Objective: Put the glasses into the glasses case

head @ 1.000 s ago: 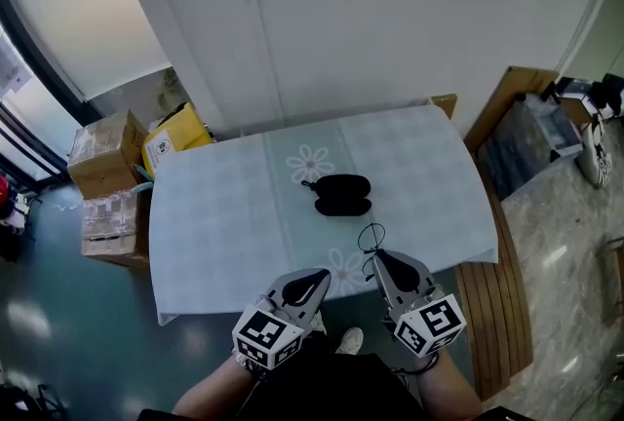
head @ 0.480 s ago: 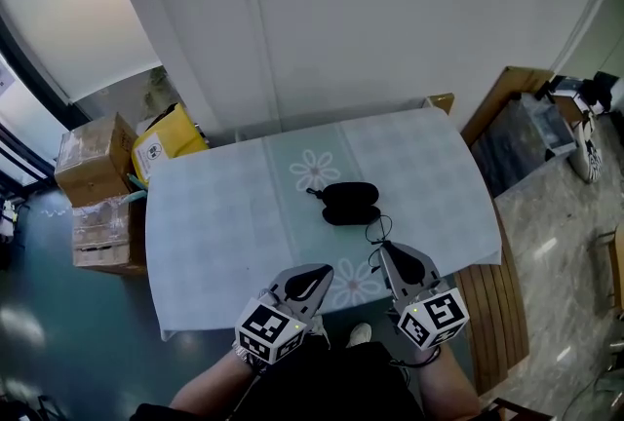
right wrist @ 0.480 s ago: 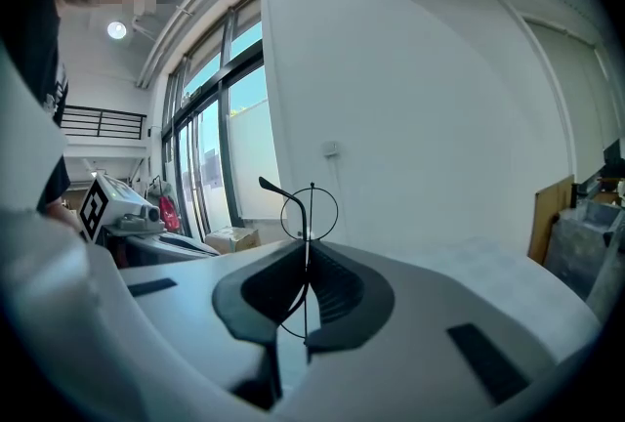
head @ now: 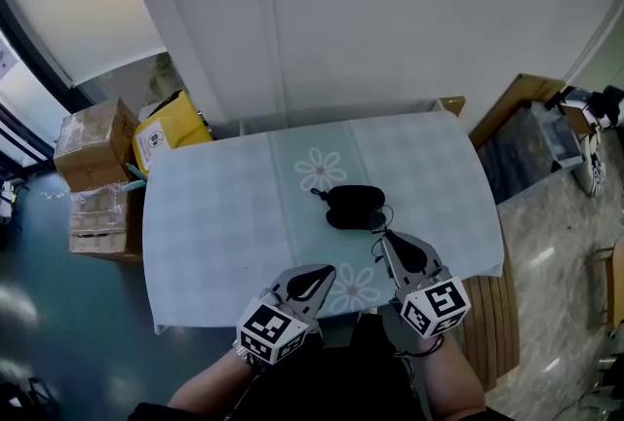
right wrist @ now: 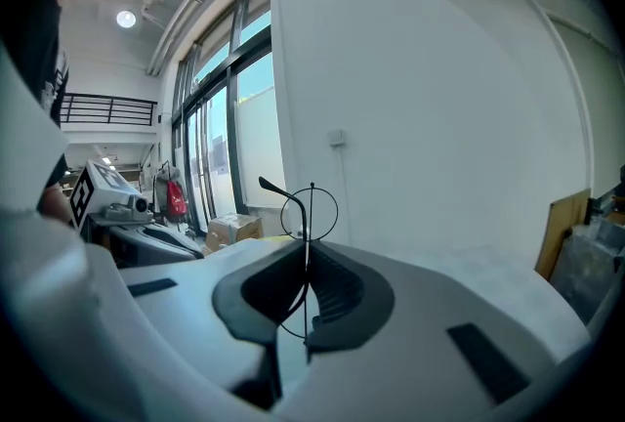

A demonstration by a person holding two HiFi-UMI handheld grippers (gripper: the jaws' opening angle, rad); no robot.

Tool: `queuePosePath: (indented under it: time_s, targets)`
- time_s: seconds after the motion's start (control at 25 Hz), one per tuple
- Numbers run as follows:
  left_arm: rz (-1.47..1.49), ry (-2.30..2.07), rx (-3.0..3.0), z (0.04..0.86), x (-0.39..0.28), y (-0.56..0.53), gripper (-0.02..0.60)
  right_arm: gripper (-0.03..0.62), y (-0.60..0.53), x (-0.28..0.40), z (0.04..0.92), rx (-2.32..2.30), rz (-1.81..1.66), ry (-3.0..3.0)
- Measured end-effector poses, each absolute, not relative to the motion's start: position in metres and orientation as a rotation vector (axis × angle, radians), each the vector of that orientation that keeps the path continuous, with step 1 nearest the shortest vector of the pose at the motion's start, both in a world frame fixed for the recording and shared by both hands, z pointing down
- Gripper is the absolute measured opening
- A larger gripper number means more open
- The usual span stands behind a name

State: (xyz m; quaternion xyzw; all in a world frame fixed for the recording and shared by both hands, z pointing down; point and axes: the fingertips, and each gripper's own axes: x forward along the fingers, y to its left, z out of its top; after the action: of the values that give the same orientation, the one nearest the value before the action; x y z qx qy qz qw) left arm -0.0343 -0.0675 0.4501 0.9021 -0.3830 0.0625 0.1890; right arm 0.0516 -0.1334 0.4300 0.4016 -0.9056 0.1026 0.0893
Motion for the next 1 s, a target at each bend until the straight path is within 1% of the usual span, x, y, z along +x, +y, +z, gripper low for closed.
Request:
queuePosePath:
  time_s: [0.44,1.0]
  targets:
    - [0.166,-1.237,2.418,0.462,-0.01,-0.099,0.026,0.032,-0.185,0.058,0.456,0.883,0.255,-2.703]
    - [0.18,-1.326,2.281,0.492,0.015,-0.121,0.026,0.032,-0.233,0.047,0.524,0.502,0.159,-2.601]
